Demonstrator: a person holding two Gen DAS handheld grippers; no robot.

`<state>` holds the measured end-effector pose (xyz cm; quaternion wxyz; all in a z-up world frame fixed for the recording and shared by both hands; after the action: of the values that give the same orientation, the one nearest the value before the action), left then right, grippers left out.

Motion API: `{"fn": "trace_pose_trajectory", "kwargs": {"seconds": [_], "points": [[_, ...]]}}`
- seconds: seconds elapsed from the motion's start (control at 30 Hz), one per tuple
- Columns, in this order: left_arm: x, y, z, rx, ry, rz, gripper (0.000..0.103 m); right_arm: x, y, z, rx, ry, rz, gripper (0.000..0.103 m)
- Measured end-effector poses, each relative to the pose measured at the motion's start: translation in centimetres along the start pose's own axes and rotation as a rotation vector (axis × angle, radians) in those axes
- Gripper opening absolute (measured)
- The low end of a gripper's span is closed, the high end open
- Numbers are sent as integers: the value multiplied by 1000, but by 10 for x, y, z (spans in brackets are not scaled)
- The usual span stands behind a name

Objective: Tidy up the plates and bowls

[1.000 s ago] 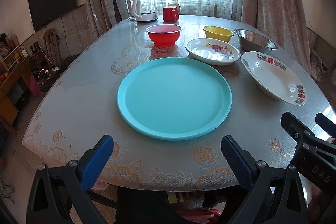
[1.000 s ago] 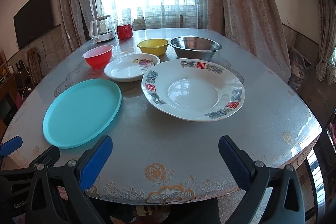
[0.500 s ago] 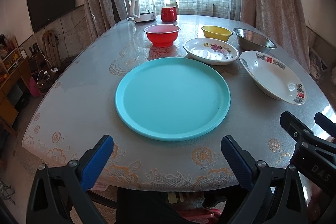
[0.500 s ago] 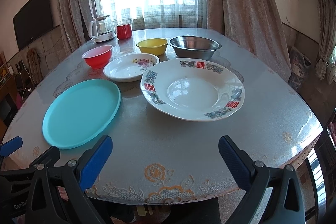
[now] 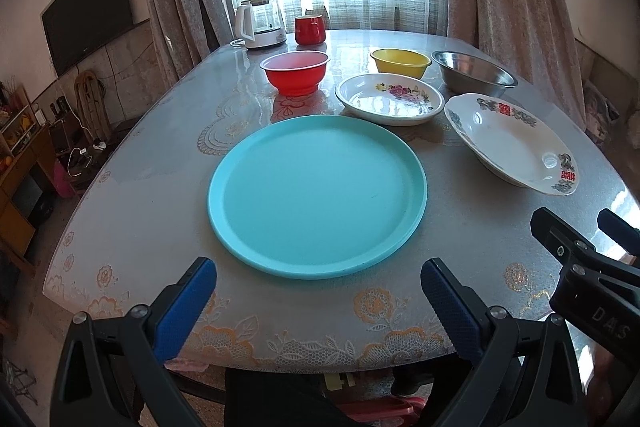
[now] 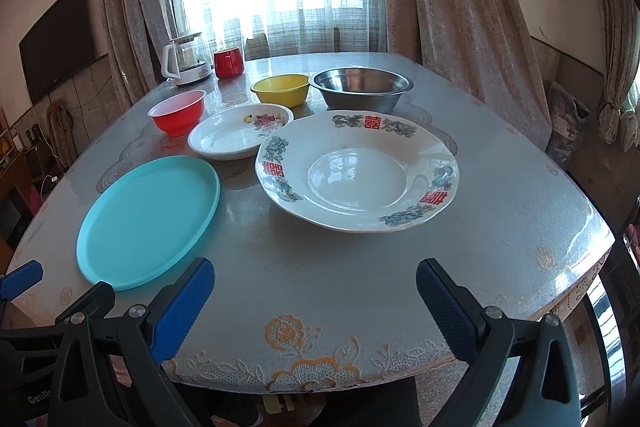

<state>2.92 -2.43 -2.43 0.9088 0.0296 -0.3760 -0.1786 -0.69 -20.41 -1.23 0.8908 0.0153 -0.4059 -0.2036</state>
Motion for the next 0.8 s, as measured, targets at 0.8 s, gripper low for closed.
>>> {"fn": "trace_pose_trajectory", "kwargs": {"seconds": [0.8], "points": [[30,-19,-3,-5,-24,-59,103,26,-45,4,-22,-84,-137,103]]}}
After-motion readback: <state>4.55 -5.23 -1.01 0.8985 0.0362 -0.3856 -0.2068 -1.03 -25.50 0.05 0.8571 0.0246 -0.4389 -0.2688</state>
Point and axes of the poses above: each gripper's, at about its wrist camera, not at the fingertips, and z roughly against the way its jaws point, y to its left, x to its top, the point moved 4 cm from there along -z, roughly the way its jaws point, and after that the axes turned 10 degrees about -z, right-handed, at the moved point
